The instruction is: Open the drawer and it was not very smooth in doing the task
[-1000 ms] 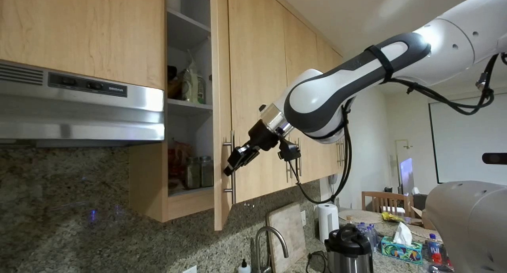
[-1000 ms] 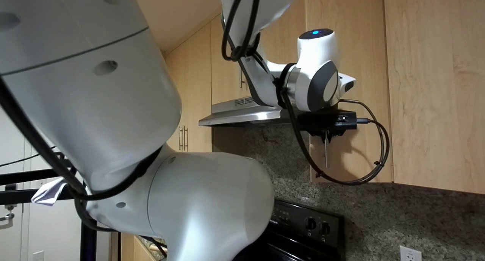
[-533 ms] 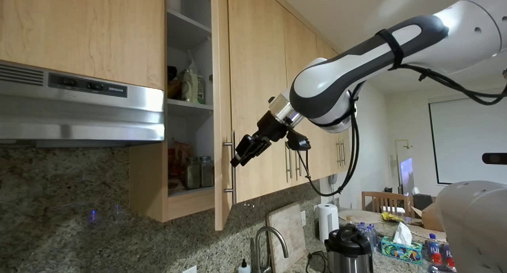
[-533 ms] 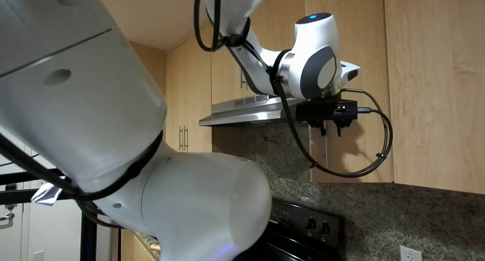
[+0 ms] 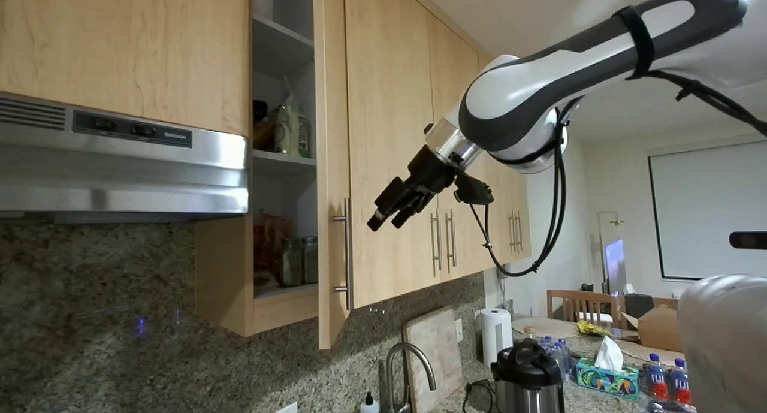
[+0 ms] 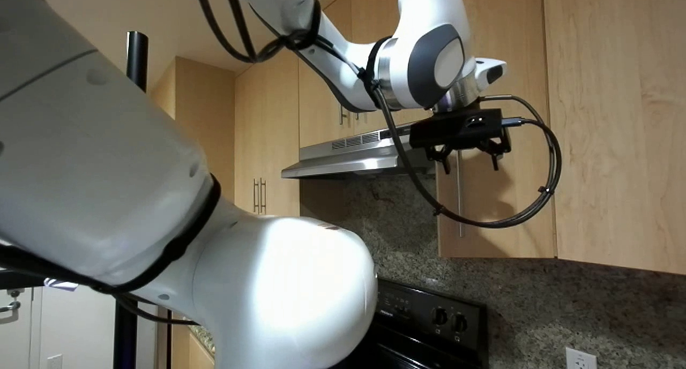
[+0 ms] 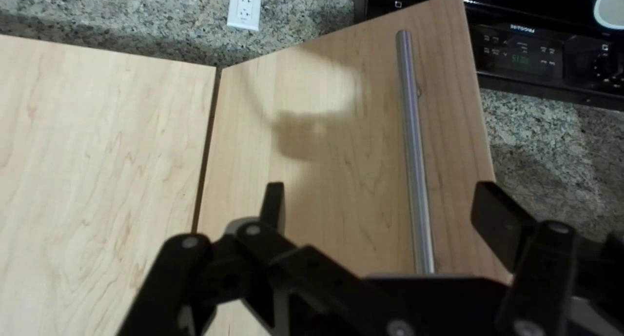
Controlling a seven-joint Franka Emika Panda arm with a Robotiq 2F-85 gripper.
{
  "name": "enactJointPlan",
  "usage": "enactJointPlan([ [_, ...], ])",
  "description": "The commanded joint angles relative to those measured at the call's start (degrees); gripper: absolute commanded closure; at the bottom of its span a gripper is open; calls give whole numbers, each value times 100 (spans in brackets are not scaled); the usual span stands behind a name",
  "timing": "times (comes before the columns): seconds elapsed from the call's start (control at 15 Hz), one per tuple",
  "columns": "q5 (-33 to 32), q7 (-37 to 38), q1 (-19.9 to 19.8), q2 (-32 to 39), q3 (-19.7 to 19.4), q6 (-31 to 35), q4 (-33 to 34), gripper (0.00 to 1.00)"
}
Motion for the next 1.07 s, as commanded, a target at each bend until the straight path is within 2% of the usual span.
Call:
enactJointPlan([
  [0.0,160,184,-240,-338,571,-513,-137,0],
  [0.2,184,351,-156,-428,964,-807,-110,0],
  [0.4,150,722,-187,-412,1486,-830,-64,0],
  [0.67,189,2046,-464,-309,2413,-410,18,0],
  [0.87,91,3184,-977,-253,3164,123,93,0],
  [1.0,-2,3789,-1495,-176,3639,501,175,0],
])
